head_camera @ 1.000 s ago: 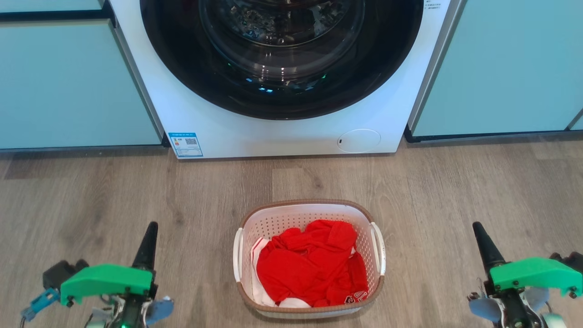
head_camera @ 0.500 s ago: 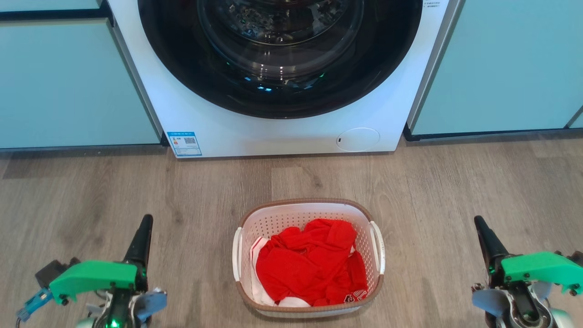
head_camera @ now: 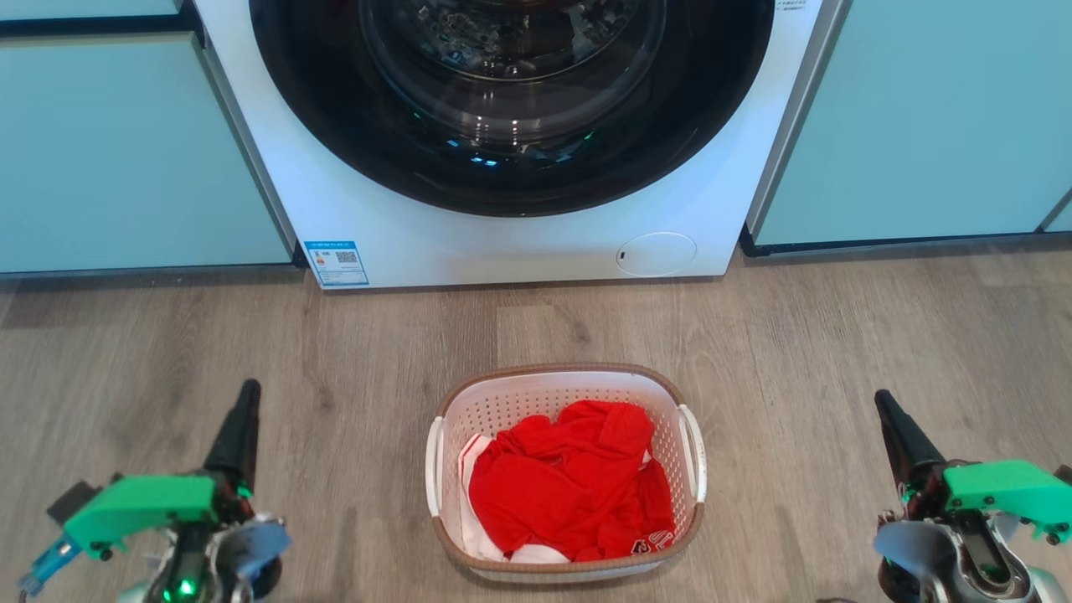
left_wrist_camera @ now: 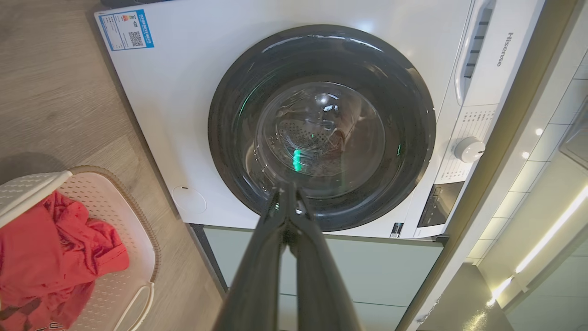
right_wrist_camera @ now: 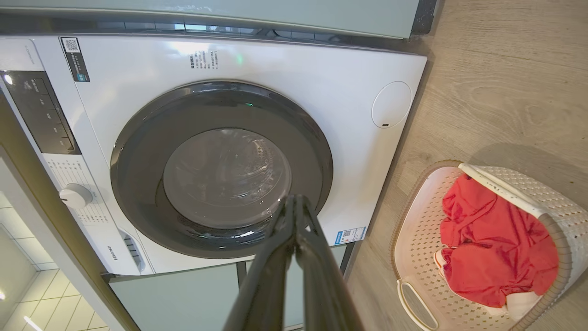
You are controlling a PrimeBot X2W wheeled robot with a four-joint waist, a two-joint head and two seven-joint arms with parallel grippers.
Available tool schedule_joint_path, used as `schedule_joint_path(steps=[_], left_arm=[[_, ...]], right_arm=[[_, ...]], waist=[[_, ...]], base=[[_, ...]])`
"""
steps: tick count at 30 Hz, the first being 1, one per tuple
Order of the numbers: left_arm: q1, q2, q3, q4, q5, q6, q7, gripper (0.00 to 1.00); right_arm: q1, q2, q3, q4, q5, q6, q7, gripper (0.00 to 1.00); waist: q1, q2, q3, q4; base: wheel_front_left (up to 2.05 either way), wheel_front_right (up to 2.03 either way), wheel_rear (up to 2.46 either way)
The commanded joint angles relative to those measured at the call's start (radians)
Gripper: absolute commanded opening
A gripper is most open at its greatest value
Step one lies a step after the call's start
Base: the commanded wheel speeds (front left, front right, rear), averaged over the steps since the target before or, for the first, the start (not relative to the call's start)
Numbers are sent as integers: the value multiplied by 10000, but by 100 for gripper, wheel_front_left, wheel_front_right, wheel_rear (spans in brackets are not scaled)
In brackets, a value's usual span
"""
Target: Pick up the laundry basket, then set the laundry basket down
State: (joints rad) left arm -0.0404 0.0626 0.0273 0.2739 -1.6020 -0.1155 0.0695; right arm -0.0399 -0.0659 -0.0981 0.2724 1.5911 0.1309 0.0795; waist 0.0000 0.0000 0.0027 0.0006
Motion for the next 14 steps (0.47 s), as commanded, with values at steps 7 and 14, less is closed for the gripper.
schedule_joint_path(steps=[7, 14], left_arm=[[-647, 122, 525, -303, -349, -151, 164, 0], [-649, 105, 549, -302, -329, -151, 184, 0]], right_arm=[[-658, -18, 82, -290, 374, -2, 145, 0], [-659, -5, 64, -289, 359, -2, 160, 0]], waist=[[0, 0, 5, -6], [0, 0, 5, -6]], base=[[0, 0, 0], [0, 0, 0]])
